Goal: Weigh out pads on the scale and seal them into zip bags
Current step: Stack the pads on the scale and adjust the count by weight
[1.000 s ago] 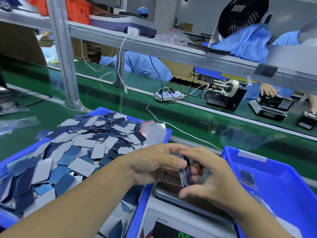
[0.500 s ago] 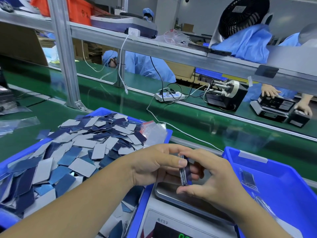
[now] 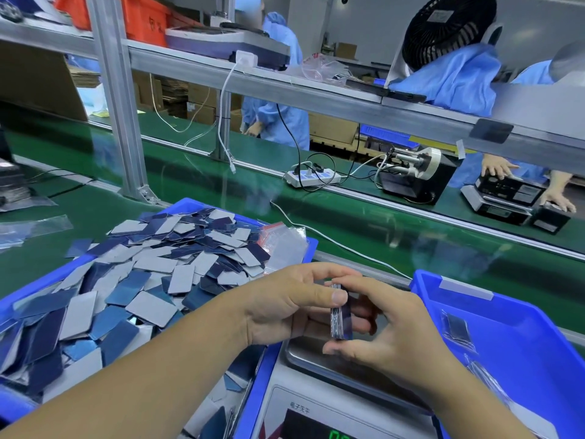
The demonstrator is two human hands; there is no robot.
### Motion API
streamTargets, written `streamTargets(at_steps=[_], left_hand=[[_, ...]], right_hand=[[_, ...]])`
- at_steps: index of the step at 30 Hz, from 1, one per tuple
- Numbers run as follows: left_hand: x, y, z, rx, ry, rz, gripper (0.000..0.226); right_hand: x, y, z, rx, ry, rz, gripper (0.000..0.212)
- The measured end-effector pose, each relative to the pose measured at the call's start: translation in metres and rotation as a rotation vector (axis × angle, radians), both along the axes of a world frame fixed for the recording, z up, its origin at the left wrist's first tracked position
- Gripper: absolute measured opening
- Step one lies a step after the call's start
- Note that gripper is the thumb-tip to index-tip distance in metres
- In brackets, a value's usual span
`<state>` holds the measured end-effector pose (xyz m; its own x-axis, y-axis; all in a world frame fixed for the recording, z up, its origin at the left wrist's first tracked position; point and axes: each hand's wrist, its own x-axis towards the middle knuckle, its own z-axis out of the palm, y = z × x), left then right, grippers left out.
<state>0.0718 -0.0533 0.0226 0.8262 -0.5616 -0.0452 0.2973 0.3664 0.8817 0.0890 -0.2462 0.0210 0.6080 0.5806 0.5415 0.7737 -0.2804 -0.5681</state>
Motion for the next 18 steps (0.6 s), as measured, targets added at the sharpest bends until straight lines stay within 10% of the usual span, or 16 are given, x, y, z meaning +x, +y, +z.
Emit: streamTargets(at_steps=[4, 18], left_hand=[[-0.0013, -0.001, 0.0011, 0.015, -0.026, -0.063, 0.074], [0.0025, -0.0031, -0.0047, 0.071, -0.038, -0.03, 0.046]], right_hand=[[-0.0004, -0.0014, 0.0028, 0.014, -0.114, -0.108, 0.068], [0.0014, -0.0008, -0.0038, -0.039, -0.34, -0.187, 0.054]])
